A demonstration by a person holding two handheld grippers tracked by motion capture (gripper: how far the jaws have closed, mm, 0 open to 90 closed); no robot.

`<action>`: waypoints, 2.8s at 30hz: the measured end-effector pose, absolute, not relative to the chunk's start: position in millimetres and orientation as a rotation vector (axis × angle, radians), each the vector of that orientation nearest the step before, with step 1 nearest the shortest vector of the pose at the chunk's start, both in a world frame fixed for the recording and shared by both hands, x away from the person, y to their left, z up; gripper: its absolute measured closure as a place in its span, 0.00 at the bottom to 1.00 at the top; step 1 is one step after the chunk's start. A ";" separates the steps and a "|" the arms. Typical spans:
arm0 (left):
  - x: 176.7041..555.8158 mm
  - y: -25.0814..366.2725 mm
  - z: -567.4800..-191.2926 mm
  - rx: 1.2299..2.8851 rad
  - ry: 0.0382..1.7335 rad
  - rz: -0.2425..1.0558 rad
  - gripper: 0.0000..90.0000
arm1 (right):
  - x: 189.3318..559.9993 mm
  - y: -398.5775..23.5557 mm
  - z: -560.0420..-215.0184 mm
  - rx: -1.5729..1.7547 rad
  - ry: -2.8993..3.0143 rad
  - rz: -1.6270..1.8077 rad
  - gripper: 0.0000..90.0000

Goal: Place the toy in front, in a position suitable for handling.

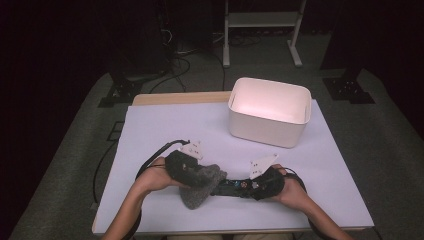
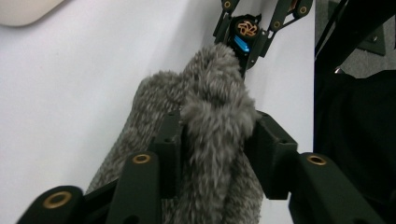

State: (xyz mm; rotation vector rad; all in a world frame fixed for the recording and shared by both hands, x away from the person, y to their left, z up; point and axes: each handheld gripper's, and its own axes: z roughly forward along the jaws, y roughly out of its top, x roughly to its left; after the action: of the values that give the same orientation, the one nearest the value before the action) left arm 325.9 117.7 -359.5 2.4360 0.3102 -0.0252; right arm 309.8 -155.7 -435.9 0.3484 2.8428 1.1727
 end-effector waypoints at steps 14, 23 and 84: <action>331.1 89.6 -373.7 2.486 0.270 -0.039 0.78 | 312.7 -146.7 -428.9 0.330 2.847 1.183 0.60; 330.3 94.3 -370.6 2.475 0.265 -0.012 0.84 | 312.7 -132.2 -426.3 0.265 2.855 1.091 0.64; 336.3 121.0 -403.5 2.234 0.361 -0.187 0.86 | 315.5 -119.1 -406.0 0.177 2.914 0.884 0.62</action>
State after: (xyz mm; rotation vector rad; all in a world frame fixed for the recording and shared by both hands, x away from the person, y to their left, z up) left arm 336.3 121.0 -403.5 2.2337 0.3609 -0.1865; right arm 315.5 -119.1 -406.0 0.1773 2.9144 0.8844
